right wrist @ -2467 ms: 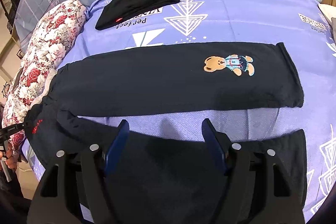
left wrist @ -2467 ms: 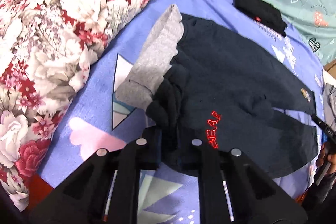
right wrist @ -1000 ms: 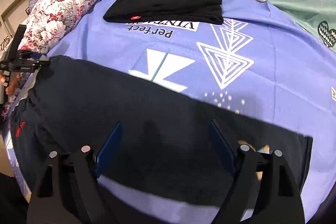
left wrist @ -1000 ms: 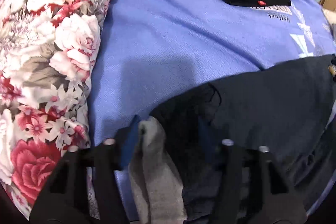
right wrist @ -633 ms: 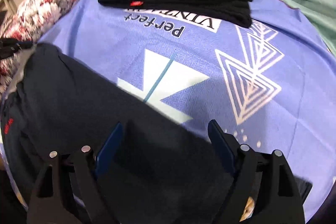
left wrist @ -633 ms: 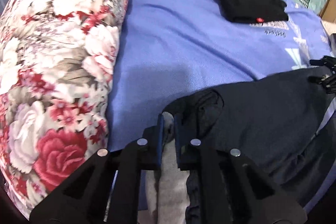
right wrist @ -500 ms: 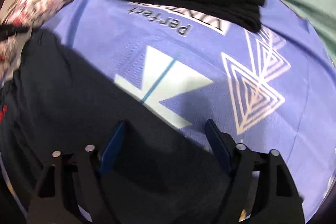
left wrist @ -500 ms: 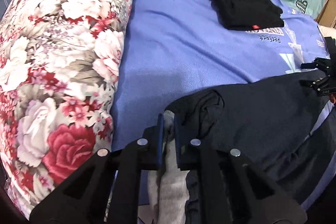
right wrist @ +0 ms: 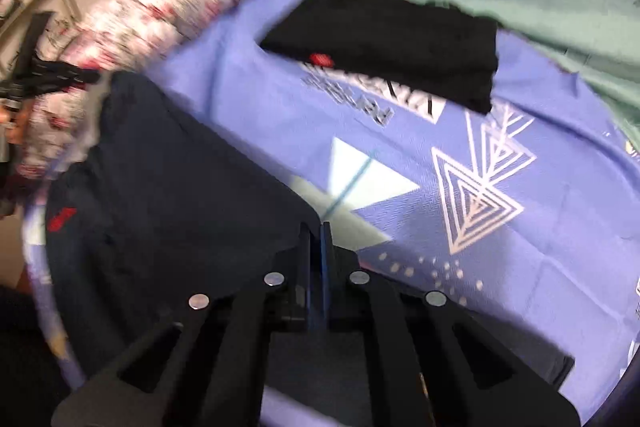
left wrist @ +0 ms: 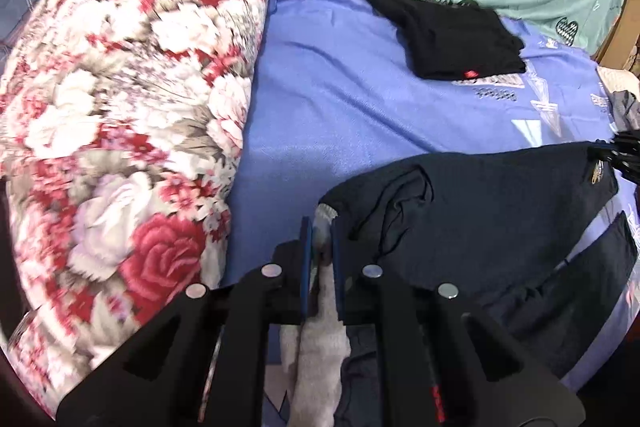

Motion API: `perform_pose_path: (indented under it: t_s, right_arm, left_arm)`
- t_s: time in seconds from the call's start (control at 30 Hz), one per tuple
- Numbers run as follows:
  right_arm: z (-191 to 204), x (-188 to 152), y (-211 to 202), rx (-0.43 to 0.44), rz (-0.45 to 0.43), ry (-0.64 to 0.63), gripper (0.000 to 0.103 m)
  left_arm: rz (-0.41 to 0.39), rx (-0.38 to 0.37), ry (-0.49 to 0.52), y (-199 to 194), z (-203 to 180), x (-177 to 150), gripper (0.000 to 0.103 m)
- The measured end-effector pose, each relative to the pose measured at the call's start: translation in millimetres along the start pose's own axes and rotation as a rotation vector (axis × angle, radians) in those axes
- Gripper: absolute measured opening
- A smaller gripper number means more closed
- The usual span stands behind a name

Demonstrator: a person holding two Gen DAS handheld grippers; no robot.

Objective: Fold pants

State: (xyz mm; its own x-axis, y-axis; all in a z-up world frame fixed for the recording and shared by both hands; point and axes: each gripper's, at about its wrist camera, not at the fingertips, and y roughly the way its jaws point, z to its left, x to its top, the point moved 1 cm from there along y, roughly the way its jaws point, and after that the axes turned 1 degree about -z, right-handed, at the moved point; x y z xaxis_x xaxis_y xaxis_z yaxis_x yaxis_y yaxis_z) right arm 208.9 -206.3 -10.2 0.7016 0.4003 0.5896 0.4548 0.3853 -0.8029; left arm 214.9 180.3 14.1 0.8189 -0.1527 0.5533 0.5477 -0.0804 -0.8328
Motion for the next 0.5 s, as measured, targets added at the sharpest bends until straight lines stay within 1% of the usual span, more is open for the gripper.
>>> perform_pose_path:
  t_s: [0.07, 0.13, 0.23, 0.3, 0.33, 0.4, 0.5]
  right_arm:
    - [20.3, -15.8, -35.1, 0.025, -0.044, -0.019, 0.004]
    - [36.3, -34.1, -61.1, 0.047, -0.072, -0.026, 0.004]
    - [59.4, -67.0, -84.8, 0.094, -0.086, -0.02, 0.004]
    - [77.0, -83.4, -85.3, 0.133, -0.081, -0.015, 0.004]
    - [87.1, -95.4, -83.3, 0.143, -0.071, -0.014, 0.004]
    - [96.9, -112.3, -76.7, 0.168, -0.05, -0.005, 0.004]
    - [109.6, -136.0, -59.3, 0.197, -0.005, 0.019, 0.004]
  left_arm:
    - [-0.026, -0.004, -0.002, -18.2, 0.9, -6.4, 0.009]
    - [-0.058, -0.013, -0.008, -41.5, 2.1, -19.6, 0.009]
    - [-0.079, -0.021, -0.017, -68.4, 3.6, -45.1, 0.009]
    - [-0.083, -0.022, -0.027, -83.6, 5.0, -69.8, 0.008]
    - [-0.084, -0.017, -0.03, -87.3, 5.9, -77.8, 0.0]
    - [-0.076, -0.019, -0.057, -94.8, 9.7, -102.7, 0.0]
    - [-0.042, -0.025, -0.109, -94.8, 17.0, -132.7, 0.0]
